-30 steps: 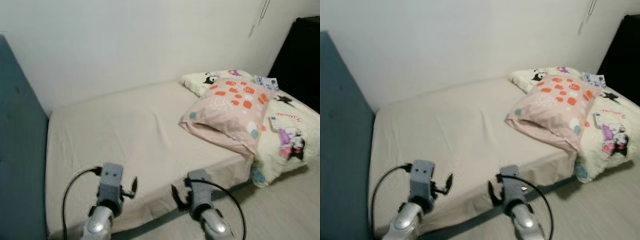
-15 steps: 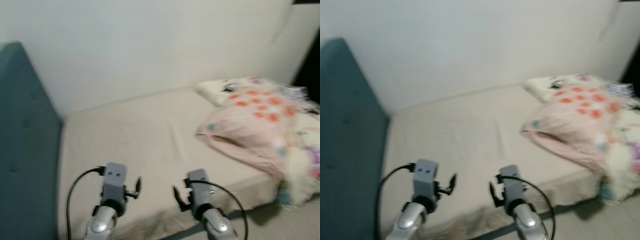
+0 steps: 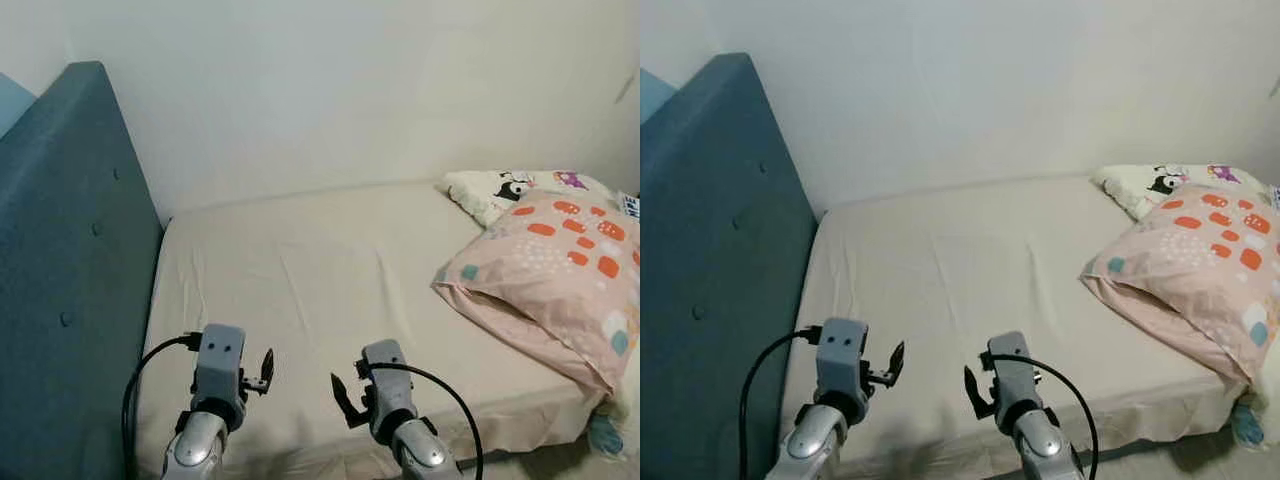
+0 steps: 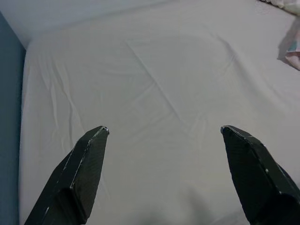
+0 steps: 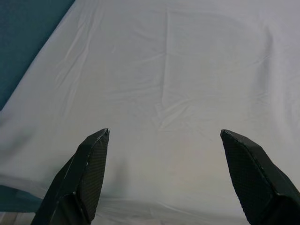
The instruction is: Clean up the room
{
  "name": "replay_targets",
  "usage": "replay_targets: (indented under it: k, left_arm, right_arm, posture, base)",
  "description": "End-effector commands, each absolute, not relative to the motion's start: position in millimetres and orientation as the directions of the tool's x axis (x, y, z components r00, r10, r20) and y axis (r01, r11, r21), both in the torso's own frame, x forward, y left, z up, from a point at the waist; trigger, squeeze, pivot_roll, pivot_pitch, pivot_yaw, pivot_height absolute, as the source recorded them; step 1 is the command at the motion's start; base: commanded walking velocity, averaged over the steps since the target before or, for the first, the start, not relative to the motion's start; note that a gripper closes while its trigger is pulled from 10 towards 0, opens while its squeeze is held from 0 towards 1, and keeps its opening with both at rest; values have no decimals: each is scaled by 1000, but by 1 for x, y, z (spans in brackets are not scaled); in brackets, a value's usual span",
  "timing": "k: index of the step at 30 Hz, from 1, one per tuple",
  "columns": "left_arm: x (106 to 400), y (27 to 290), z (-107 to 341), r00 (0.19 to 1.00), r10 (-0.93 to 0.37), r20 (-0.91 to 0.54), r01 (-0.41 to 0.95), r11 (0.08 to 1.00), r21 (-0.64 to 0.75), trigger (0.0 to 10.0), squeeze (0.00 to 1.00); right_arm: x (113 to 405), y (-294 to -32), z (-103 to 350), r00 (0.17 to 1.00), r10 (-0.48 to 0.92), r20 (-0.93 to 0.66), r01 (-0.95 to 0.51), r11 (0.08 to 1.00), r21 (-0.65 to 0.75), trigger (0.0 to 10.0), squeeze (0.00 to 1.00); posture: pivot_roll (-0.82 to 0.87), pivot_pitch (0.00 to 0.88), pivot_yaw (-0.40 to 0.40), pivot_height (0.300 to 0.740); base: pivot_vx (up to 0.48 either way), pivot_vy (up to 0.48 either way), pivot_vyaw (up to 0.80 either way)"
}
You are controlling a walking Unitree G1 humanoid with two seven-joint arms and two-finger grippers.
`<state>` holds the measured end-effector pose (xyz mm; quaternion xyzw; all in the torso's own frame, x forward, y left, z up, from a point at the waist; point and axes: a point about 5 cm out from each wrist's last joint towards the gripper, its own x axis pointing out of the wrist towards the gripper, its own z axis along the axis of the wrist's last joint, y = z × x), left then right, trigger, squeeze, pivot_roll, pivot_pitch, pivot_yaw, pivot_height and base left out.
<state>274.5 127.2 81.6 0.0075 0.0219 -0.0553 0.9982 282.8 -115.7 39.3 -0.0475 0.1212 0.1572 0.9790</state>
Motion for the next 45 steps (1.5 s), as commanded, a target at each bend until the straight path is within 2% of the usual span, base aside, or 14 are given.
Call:
replay_targets:
  k: [1,11,45]
  left_arm:
    - [273,129,79,994,-100,-50,101,994,31,10000,0]
    - [272,126,80,994,-100,-41,101,994,44,10000,0]
    - [272,126,80,994,-103,-46,105,993,49,10000,0]
  right_arm:
    - [281,-119,38,924,283,-255,-304,951,-48,10000,0]
    - [282,-120,40,929,276,-246,-296,954,-46,10000,0]
    - [281,-122,39,934,257,-249,-276,960,-43,10000,0]
  posture:
    - [-24,114,-13,740]
    - [-24,124,-14,740]
    - [-24,136,-9,740]
  base:
    - [0,0,0]
    - [0,-62,0]
    - [0,-458,0]
